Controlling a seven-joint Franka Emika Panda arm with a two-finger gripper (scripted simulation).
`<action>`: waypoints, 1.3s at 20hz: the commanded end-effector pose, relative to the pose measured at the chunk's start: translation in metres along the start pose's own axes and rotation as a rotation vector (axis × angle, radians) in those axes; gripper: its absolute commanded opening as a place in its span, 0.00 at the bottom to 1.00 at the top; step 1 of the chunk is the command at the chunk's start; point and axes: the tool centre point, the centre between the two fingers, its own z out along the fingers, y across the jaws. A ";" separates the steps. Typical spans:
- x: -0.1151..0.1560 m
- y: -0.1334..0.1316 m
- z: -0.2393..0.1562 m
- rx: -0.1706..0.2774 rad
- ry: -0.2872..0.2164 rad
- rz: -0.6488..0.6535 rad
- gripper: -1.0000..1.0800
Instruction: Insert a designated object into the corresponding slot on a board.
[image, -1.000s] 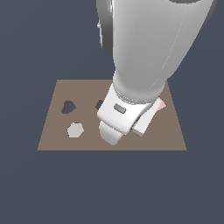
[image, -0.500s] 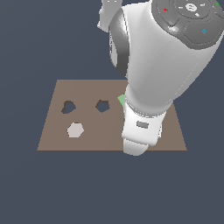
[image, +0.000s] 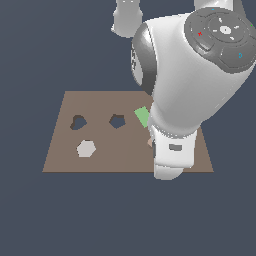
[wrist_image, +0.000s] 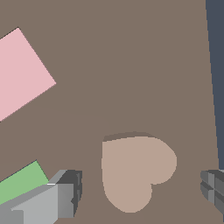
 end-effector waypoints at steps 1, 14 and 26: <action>0.002 0.000 0.001 0.000 0.000 -0.021 0.96; 0.002 -0.001 0.022 0.000 0.000 -0.029 0.96; 0.002 0.000 0.022 -0.001 0.000 -0.029 0.00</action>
